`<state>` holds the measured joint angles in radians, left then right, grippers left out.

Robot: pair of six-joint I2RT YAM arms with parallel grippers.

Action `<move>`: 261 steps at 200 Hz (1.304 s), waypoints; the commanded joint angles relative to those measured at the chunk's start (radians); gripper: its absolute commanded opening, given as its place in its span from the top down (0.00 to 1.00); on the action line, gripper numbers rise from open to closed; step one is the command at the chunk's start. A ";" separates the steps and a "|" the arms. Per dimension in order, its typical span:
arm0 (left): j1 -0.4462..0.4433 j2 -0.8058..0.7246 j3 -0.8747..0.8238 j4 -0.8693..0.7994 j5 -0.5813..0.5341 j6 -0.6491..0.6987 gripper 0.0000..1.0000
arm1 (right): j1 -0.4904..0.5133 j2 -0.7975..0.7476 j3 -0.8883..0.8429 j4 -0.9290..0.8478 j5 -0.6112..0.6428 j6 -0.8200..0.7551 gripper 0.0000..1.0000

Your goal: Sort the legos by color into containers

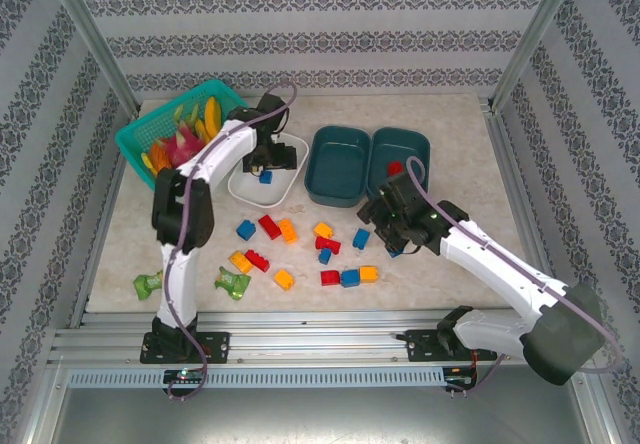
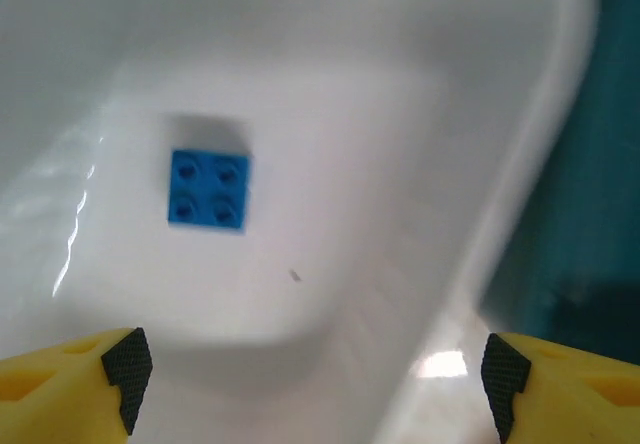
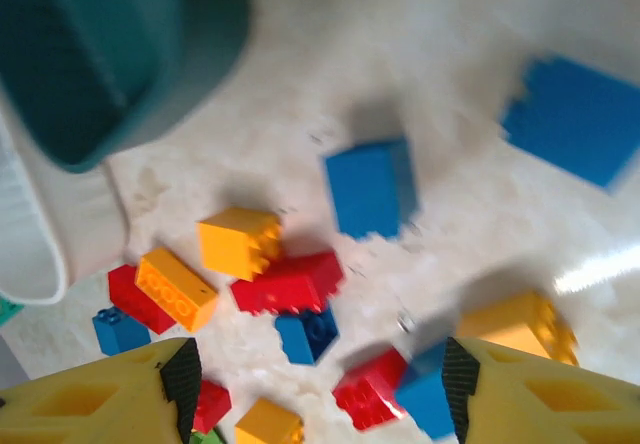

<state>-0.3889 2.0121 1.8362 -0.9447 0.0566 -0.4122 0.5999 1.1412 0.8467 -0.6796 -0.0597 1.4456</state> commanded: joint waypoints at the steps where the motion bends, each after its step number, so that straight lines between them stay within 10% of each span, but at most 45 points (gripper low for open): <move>1: -0.084 -0.209 -0.154 0.127 -0.009 -0.010 0.11 | 0.036 -0.038 -0.087 -0.101 -0.045 0.345 0.32; 90: -0.188 -0.801 -0.735 0.314 0.133 -0.144 0.12 | 0.081 0.068 -0.282 0.220 -0.063 0.639 0.33; 189: -0.197 -0.973 -0.861 0.268 0.136 -0.185 0.13 | 0.108 0.139 -0.303 0.297 -0.073 0.675 0.58; 261: -0.200 -0.973 -0.786 0.309 0.093 -0.259 0.11 | 0.009 0.052 0.065 -0.054 0.167 0.197 0.77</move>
<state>-0.5705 1.0538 0.9916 -0.6827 0.1791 -0.6083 0.6521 1.1736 0.7395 -0.6014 -0.0071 1.9156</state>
